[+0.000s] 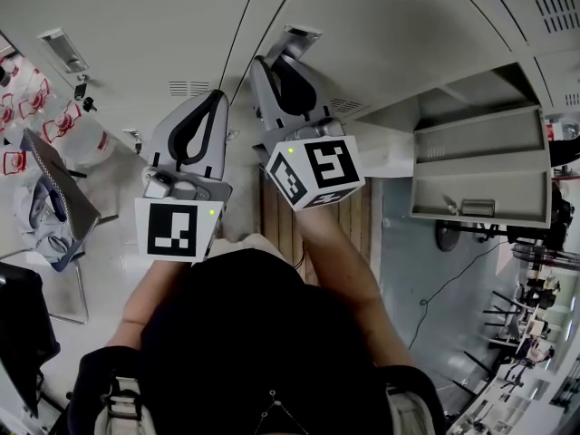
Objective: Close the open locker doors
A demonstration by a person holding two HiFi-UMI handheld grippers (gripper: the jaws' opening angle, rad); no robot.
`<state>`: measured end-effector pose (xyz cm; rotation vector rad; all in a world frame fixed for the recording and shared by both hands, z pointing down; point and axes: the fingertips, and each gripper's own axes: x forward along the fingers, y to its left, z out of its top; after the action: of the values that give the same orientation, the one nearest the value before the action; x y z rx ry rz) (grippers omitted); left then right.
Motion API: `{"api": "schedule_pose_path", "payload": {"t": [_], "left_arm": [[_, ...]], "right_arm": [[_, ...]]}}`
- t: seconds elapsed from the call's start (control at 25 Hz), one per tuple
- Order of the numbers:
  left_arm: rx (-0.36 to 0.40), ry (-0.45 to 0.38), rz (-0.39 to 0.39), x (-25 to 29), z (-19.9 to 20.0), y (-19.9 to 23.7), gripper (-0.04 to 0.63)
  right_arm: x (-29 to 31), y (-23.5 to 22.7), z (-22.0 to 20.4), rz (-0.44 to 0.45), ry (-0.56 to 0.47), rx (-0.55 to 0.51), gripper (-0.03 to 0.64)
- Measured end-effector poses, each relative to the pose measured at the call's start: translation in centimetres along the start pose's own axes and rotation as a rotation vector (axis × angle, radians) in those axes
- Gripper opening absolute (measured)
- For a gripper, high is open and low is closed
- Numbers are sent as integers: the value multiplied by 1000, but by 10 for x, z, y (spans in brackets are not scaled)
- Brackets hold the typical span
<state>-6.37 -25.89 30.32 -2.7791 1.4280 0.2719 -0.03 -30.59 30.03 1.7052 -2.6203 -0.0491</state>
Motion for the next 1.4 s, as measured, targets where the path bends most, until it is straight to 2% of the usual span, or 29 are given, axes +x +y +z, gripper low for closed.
{"api": "schedule_pose_path", "payload": {"t": [0.52, 0.72, 1.4], "left_arm": [[15, 7, 19, -13, 3, 2, 3], [22, 5, 20, -24, 6, -1, 3], [33, 2, -59, -43, 13, -35, 3]], "right_arm": [[1, -1, -1, -23, 2, 1, 83], [-2, 4, -4, -32, 28, -38, 92], [-52, 9, 6, -117, -21, -57, 94]]}}
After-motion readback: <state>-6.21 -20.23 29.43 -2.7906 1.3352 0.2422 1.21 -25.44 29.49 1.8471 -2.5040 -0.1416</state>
